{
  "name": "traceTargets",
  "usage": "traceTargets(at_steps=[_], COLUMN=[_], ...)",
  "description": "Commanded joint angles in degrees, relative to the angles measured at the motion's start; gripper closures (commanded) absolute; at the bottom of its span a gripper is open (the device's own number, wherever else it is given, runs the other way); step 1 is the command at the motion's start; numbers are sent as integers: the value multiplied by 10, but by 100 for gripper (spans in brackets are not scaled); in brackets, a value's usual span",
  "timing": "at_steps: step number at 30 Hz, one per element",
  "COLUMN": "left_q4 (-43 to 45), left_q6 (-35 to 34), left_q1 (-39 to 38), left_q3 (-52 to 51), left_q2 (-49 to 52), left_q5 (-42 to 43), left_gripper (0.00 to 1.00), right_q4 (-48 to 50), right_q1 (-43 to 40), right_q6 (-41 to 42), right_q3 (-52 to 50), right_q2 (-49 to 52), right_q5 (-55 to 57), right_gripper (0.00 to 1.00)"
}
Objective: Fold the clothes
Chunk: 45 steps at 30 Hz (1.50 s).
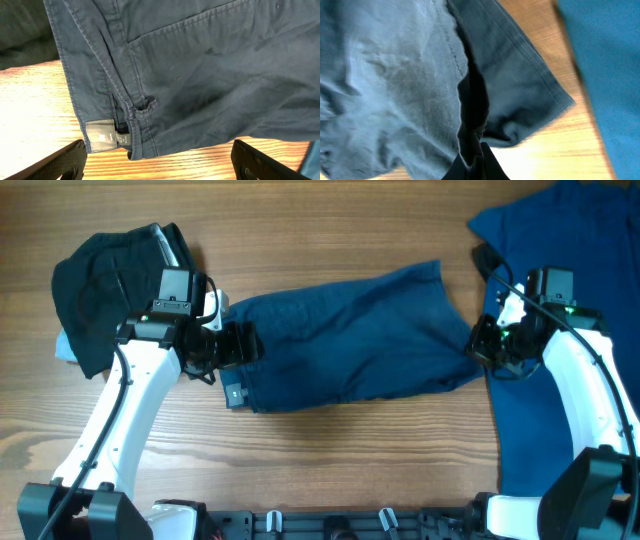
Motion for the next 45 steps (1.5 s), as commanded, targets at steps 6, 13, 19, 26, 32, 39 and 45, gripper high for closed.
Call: traceTargets(at_steps=[6,13,19,26,32,39,45], left_q4=[-6,-29,-12,81,139,186,226], left_q6=[8,7,-10,14,57,145,157], left_q1=[-3,-3,-3,-2,-2,-2,-3], left_q3=[6,3,-38,-92,-92,-92,-91], left_q2=[-8,-7,-1,70,155,266,271], left_q5=[5,1,-125,-92,-30,105,162], left_gripper=[5,4,0,0,0,6,68], right_q4=[32,59,111,132,153,155,155], right_q1=[-3,-3,-2,44,85,99,99], right_q6=[37,11,-162,-174,-127,-100,-91], right_q3=[-79,-75,-75,-75,-75,-75,-75], right_q2=[17,16,14,14,15,15,15], right_q5=[81,10,-264,-255,-191,-140,-130], right_gripper=[78,62,62,62,60,57,58])
